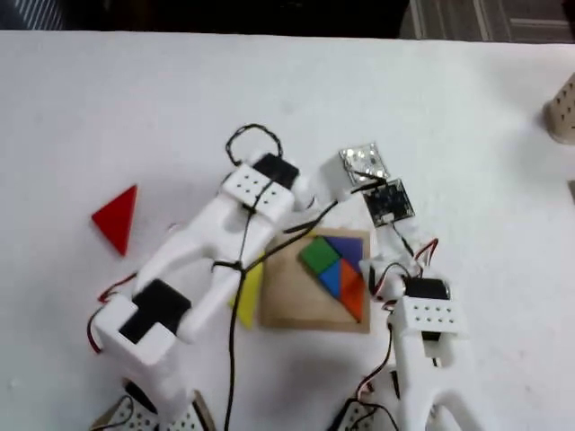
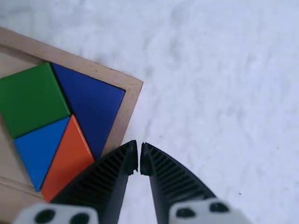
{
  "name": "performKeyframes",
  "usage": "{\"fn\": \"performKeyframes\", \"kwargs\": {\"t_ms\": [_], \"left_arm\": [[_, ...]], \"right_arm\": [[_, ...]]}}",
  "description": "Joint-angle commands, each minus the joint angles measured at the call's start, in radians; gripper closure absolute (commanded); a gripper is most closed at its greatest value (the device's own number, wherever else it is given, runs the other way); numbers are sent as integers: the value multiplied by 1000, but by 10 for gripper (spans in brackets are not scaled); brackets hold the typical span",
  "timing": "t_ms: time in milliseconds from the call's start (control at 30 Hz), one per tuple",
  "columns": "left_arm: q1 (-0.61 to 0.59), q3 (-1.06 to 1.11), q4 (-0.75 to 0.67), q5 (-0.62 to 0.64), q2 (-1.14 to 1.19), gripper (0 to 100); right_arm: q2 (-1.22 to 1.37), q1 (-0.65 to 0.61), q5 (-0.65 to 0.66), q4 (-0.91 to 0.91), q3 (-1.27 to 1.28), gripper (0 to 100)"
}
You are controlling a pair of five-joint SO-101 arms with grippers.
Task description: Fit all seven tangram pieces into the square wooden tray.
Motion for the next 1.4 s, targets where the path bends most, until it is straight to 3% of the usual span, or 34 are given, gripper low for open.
{"fn": "performKeyframes", "kwargs": {"t_ms": [0, 233, 367, 633, 833, 1000, 1200, 1367], "left_arm": [[33, 48, 8, -37, -56, 775], [28, 94, 9, -38, -68, 775], [22, 55, 107, -38, -97, 775], [-4, 98, 292, -25, -449, 775], [-206, 267, 199, 169, -659, 775], [-433, 417, 114, 460, -668, 775], [-647, 663, -92, 816, -668, 775], [-699, 733, -176, 862, -670, 810]], "right_arm": [[-4, -1, 2, -15, -35, 981], [-4, -1, 2, -16, -34, 981], [-4, -1, 2, -16, -34, 981], [-4, -1, 2, -16, -34, 981], [-4, -2, 2, -18, -37, 981], [-10, -2, -2, -18, -54, 981], [-2, -4, -133, -12, -132, 981], [12, -76, -140, -12, -215, 981]]}}
